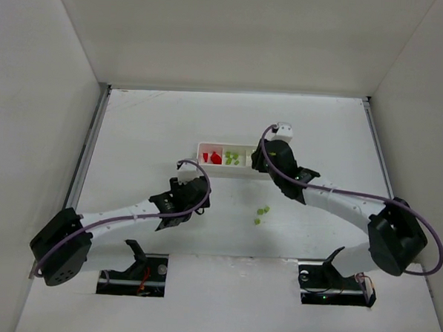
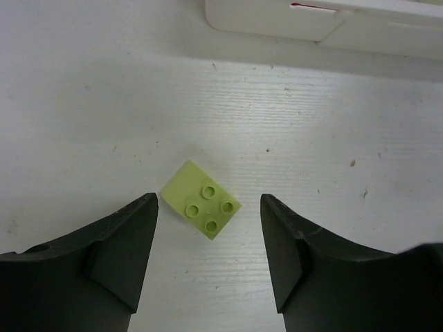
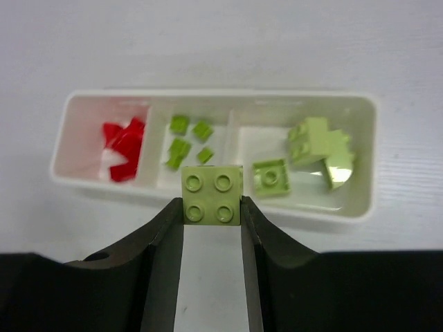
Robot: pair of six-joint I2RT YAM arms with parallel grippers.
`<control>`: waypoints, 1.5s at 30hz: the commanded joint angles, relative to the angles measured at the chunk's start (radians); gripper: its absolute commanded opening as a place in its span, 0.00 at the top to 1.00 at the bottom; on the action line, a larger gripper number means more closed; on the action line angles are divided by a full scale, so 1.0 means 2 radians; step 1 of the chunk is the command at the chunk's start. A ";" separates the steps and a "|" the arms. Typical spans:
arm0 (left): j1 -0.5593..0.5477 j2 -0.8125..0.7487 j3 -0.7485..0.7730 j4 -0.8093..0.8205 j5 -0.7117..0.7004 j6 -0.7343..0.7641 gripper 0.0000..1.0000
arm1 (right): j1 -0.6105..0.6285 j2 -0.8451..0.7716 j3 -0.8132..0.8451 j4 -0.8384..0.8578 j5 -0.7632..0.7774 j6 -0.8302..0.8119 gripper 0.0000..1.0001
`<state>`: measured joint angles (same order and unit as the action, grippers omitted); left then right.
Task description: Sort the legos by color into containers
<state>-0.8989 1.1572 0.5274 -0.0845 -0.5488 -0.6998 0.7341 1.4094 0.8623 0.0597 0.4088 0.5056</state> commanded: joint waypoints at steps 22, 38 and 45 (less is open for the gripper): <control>-0.021 0.072 -0.012 0.065 -0.038 -0.007 0.40 | -0.038 0.049 0.027 0.027 0.015 -0.005 0.38; -0.035 0.086 -0.001 -0.021 -0.081 -0.102 0.45 | -0.025 -0.007 -0.041 0.041 -0.003 -0.001 0.36; -0.039 0.104 0.008 -0.038 -0.076 -0.153 0.43 | -0.023 -0.017 -0.054 0.046 -0.008 -0.002 0.35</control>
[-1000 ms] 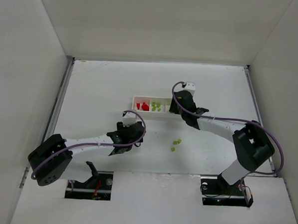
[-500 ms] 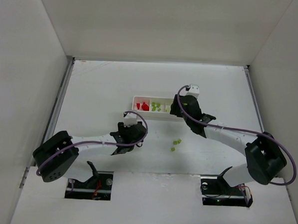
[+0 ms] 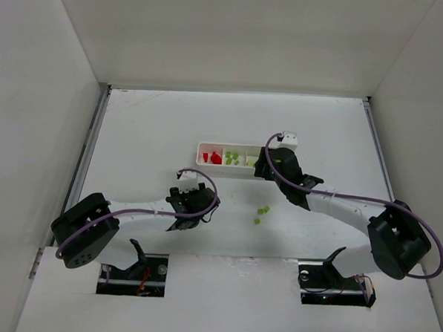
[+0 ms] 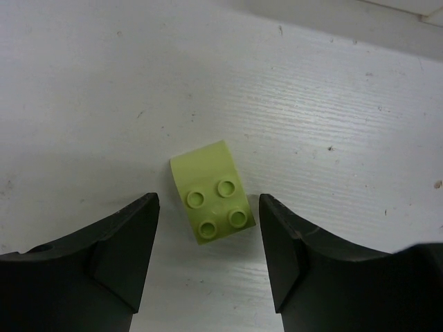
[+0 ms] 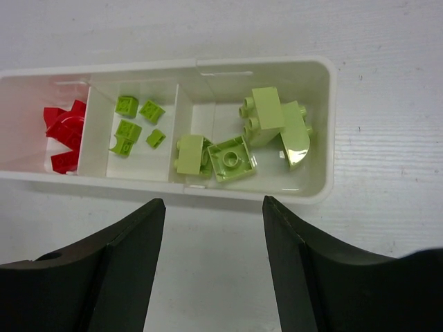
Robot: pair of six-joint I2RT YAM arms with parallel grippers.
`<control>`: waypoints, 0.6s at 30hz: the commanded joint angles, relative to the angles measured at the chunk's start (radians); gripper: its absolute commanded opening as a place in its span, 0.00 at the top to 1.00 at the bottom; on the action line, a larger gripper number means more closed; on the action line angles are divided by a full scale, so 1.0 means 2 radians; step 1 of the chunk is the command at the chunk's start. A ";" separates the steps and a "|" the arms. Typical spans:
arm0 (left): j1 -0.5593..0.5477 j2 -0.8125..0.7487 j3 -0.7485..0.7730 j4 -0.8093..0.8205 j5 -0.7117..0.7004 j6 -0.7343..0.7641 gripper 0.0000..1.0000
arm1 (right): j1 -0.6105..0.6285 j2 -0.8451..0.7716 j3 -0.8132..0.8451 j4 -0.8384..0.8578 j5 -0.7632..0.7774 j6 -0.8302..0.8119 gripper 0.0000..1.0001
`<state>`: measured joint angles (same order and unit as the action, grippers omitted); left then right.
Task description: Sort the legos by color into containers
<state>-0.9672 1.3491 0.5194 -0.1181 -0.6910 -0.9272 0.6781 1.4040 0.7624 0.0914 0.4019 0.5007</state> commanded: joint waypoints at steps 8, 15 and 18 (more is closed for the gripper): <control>-0.005 0.037 0.023 0.014 -0.013 -0.013 0.69 | 0.007 -0.041 -0.020 0.031 -0.002 0.001 0.37; -0.031 -0.032 0.047 0.020 -0.016 0.036 0.82 | 0.016 -0.134 -0.074 0.011 0.018 0.014 0.62; -0.032 -0.048 0.089 0.039 -0.002 0.088 0.82 | 0.018 -0.167 -0.097 -0.013 0.034 0.042 0.74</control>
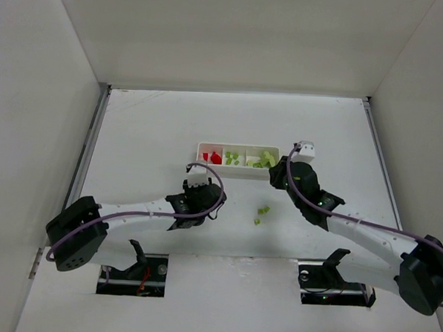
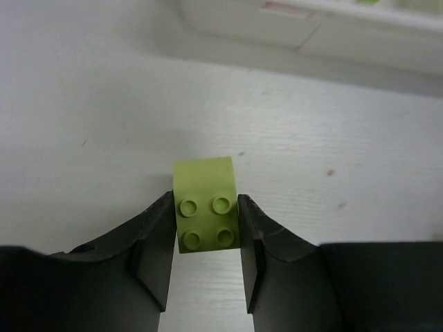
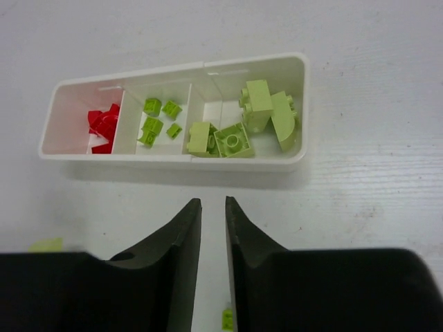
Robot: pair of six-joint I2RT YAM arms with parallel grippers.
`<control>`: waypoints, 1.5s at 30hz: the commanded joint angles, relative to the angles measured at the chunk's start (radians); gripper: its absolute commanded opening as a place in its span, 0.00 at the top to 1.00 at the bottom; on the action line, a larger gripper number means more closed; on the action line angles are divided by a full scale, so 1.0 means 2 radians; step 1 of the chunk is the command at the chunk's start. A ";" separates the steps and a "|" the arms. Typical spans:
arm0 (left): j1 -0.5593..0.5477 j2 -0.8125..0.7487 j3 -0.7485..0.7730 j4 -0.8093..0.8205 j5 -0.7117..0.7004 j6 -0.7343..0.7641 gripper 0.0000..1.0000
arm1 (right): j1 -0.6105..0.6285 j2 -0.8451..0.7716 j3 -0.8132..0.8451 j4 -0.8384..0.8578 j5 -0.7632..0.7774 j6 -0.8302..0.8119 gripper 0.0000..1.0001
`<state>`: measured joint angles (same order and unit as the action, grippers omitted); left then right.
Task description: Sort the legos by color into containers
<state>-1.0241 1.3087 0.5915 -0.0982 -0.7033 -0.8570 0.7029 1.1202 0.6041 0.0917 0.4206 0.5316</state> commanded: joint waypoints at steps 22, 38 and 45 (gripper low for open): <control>0.082 0.284 0.374 0.137 0.214 0.149 0.79 | 0.064 -0.034 -0.074 -0.084 0.054 0.141 0.48; 0.093 0.308 0.380 0.123 0.219 0.144 0.49 | 0.096 -0.003 -0.077 -0.090 0.047 0.160 0.41; 0.094 0.265 0.353 0.129 0.216 0.149 0.46 | 0.104 0.009 -0.083 -0.093 0.038 0.185 0.54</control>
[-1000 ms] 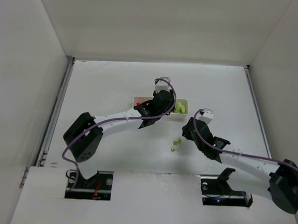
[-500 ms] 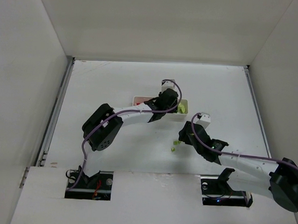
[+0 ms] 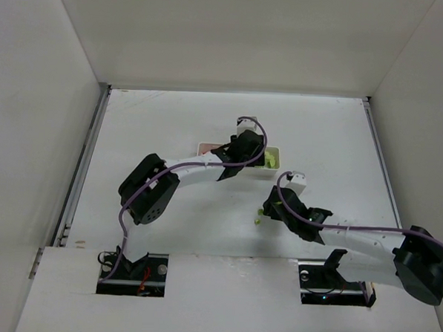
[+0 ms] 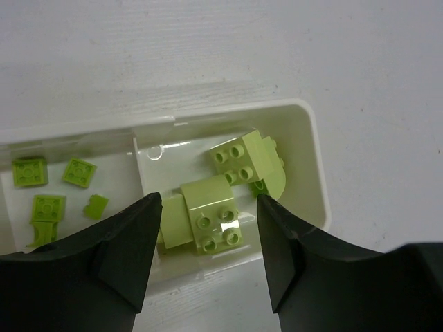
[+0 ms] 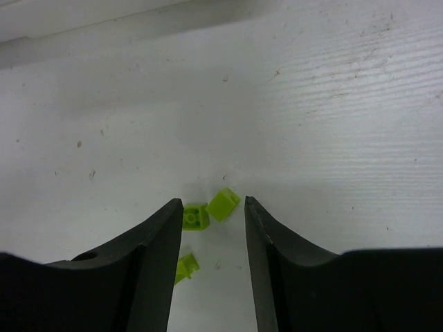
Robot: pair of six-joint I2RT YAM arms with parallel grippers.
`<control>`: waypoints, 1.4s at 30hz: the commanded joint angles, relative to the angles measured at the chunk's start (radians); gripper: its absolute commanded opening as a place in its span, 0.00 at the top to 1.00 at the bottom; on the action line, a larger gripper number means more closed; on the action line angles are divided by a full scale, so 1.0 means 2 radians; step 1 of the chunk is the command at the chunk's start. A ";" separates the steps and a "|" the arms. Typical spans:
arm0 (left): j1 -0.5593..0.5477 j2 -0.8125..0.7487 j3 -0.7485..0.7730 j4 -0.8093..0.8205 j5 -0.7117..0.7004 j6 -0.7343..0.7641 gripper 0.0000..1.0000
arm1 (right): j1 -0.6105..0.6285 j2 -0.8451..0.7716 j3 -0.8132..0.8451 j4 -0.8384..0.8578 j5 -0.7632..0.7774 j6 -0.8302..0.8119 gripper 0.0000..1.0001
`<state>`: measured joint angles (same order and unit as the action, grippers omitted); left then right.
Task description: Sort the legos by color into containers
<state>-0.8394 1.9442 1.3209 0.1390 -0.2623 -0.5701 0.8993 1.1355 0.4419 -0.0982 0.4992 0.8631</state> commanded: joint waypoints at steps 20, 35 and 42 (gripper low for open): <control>-0.147 -0.257 -0.343 0.123 -0.084 0.018 0.46 | 0.006 0.057 0.020 0.010 0.003 0.027 0.70; -0.217 -0.214 -0.341 0.180 -0.045 0.058 0.43 | -0.002 0.071 0.040 0.000 0.029 0.004 0.84; -0.227 -0.177 -0.329 0.201 -0.035 0.062 0.46 | -0.044 -0.020 0.033 -0.006 0.027 -0.031 0.84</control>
<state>-1.2896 1.5570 0.6312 0.4828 -0.3450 -0.4644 0.8413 1.1641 0.4911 -0.1139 0.5266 0.8448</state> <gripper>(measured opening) 0.546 0.211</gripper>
